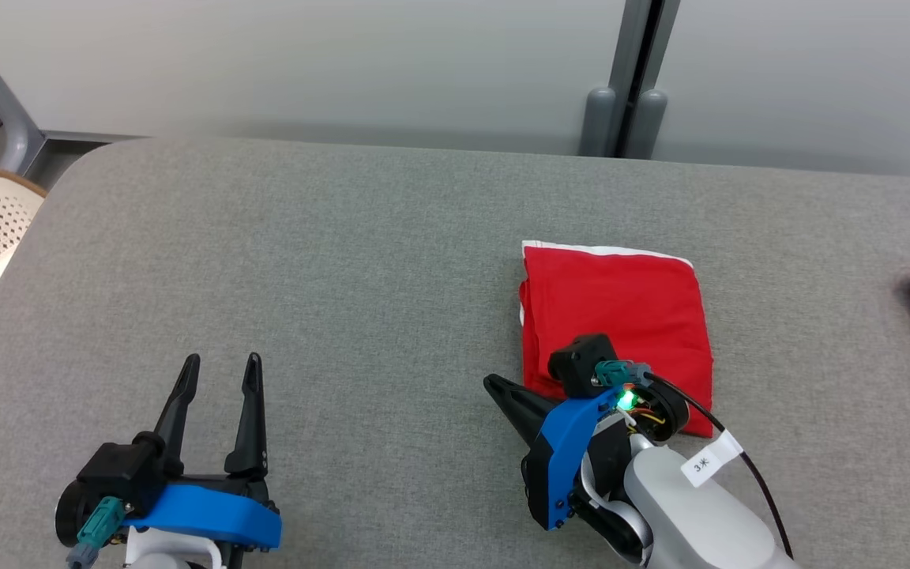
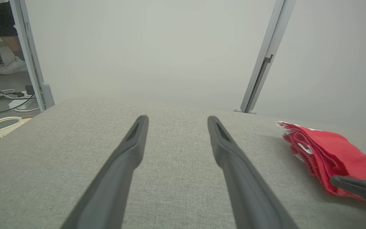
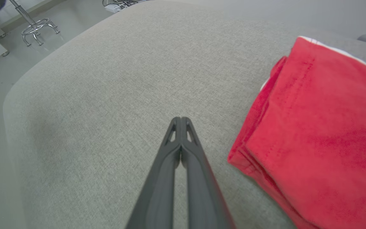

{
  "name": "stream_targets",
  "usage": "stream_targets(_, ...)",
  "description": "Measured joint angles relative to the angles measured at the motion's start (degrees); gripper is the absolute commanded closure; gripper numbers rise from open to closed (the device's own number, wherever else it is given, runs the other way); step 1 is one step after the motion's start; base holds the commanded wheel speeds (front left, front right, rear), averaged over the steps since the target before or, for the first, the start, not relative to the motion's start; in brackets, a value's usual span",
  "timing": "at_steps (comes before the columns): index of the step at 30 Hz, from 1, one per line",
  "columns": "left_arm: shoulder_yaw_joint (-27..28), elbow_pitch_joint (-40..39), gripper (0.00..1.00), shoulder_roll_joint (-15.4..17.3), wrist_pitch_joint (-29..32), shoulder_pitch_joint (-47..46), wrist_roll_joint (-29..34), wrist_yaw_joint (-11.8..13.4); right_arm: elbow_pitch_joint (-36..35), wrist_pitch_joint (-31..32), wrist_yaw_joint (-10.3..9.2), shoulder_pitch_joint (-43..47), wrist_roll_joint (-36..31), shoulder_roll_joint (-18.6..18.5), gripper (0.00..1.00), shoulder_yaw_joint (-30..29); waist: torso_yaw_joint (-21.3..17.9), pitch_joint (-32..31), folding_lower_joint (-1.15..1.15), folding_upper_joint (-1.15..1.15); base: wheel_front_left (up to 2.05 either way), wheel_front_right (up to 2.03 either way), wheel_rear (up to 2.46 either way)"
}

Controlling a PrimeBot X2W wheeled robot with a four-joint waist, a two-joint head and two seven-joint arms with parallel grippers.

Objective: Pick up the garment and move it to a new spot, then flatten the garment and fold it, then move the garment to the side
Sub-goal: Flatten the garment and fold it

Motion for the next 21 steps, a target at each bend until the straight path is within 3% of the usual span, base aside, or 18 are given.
stream_targets(1, 0.1, 0.0, 0.0, 0.0, 0.0, 0.4, 0.0, 0.1, -1.1, 0.0, 0.0, 0.2, 1.0, 0.0, 1.0, 0.4, -0.4, -0.3, 0.0, 0.0, 0.0, 0.0, 0.0)
stream_targets(2, 0.3, -0.1, 0.0, 0.0, 0.0, 0.7, 0.0, 0.2, -2.1, -0.3, 0.0, 0.5, 1.4, 0.0, 0.94, 0.5, -0.7, -0.6, 0.0, 0.0, 0.0, 0.0, 0.0)
stream_targets(4, 0.5, -0.2, 0.0, 0.0, 0.0, 1.2, -0.1, 0.5, -4.2, -1.2, 0.0, 1.5, 2.4, -0.1, 0.26, -0.6, -1.5, -1.4, 0.0, 0.0, 0.0, 0.0, 0.0)
stream_targets(5, 0.7, -0.3, 0.0, 0.1, 0.0, 1.5, -0.1, 0.6, -5.5, -2.0, 0.0, 2.2, 2.4, -0.2, 0.0, -1.8, -2.0, -1.8, 0.0, 0.0, 0.0, 0.0, 0.0)
stream_targets(11, 1.5, -0.9, 0.0, 0.3, 0.0, 3.8, -0.6, 1.4, -14.9, -4.9, 0.0, 8.9, 2.1, -1.5, 0.0, -11.6, -5.2, -3.7, 0.0, 0.0, 0.0, 0.0, 0.0)
stream_targets(21, 1.9, -1.6, 0.0, 0.5, 0.1, 5.8, -1.2, 2.5, -29.6, -4.9, -0.01, 21.0, -6.8, -2.2, 0.0, -31.3, -9.8, -6.1, 0.0, 0.0, 0.0, 0.0, 0.0)
